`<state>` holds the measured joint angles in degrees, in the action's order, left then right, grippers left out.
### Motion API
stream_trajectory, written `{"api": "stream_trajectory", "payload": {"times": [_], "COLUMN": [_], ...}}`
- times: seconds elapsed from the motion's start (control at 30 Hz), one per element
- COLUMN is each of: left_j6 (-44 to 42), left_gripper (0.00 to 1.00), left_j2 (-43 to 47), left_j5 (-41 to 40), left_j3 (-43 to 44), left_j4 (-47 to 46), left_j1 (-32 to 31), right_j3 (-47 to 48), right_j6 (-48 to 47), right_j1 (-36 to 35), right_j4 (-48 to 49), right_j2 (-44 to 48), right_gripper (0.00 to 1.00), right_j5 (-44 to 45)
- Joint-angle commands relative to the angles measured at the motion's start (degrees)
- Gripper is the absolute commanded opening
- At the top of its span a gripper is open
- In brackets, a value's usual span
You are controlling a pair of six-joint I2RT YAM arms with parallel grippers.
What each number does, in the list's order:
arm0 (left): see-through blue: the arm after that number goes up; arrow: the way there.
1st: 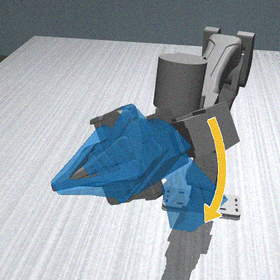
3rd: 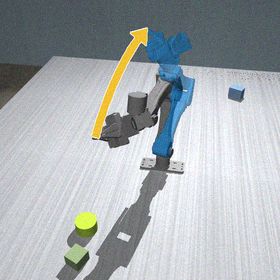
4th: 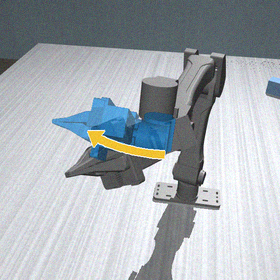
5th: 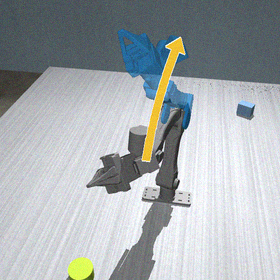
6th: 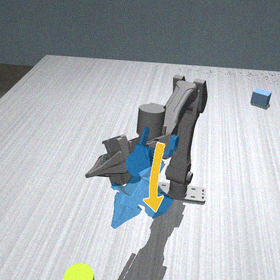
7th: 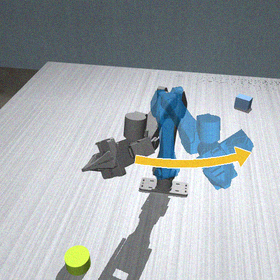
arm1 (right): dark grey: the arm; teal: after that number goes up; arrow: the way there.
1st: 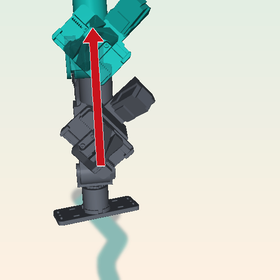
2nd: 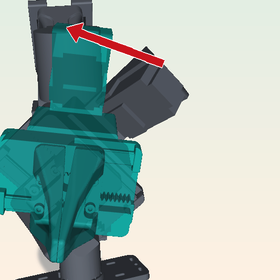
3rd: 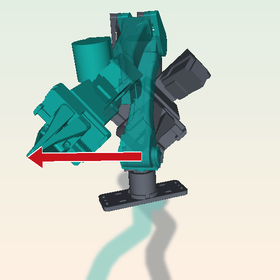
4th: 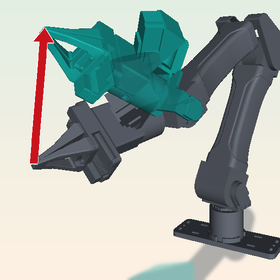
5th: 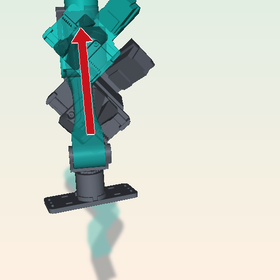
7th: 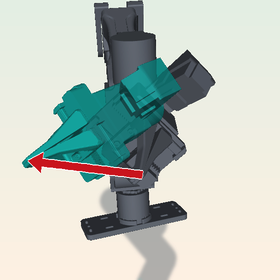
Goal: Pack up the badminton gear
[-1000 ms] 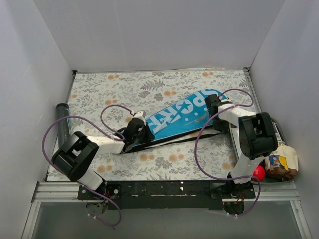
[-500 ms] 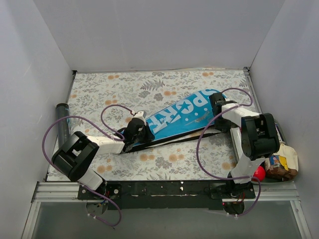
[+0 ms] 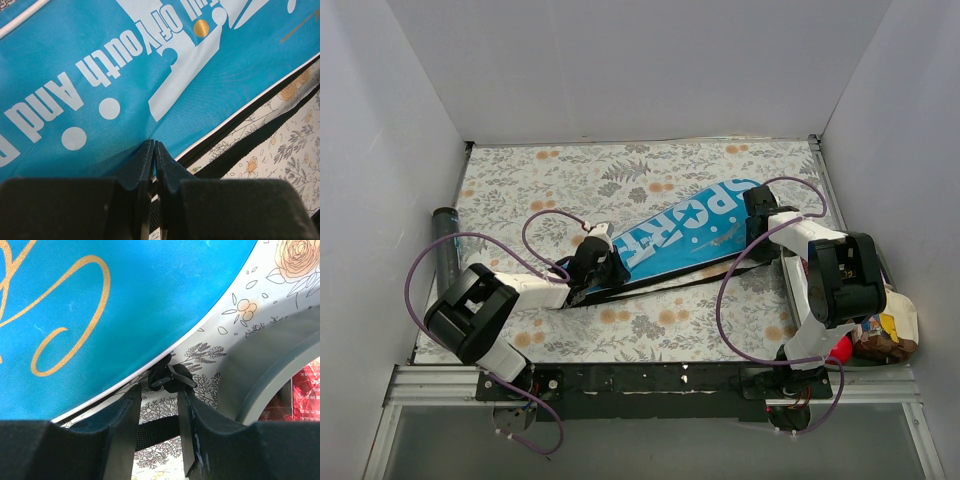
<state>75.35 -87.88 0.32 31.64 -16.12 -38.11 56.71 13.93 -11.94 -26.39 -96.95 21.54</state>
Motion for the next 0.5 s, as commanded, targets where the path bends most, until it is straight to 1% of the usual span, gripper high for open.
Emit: {"api": "stream_trajectory", "payload": {"times": [0.0, 0.1, 0.17, 0.33, 0.4, 0.47], "left_j6": [-1.4, -1.6, -1.6, -1.6, -1.5, -1.3], "left_gripper": [0.06, 0.06, 0.06, 0.06, 0.05, 0.05], "left_j2": [-0.6, -0.8, -0.9, -1.2, -1.8, -1.8], "left_j5": [-0.4, -0.5, -0.5, -0.4, -0.4, -0.4], "left_j3": [0.2, 0.2, 0.1, -0.2, -0.1, -0.2], "left_j4": [2.1, 2.3, 2.3, 1.8, 1.5, 1.3], "left_j1": [-0.2, -0.2, -0.2, -0.2, -0.2, -0.2], "right_j3": [-2.3, -2.2, -3.2, -5.4, -6.4, -7.1], "right_j6": [2.4, 2.9, 3.8, 9.3, 10.6, 10.2], "right_j1": [-0.3, -0.3, -0.4, -0.4, -0.4, -0.7], "right_j4": [0.1, -0.5, -0.9, -3.5, -3.6, -3.0], "right_j2": [-3.3, -3.4, -2.4, 1.4, 3.2, 5.9], "right_gripper": [0.43, 0.42, 0.41, 0.41, 0.42, 0.42], "right_j5": [-3.6, -4.1, -3.0, 6.4, 6.4, 3.6]}}
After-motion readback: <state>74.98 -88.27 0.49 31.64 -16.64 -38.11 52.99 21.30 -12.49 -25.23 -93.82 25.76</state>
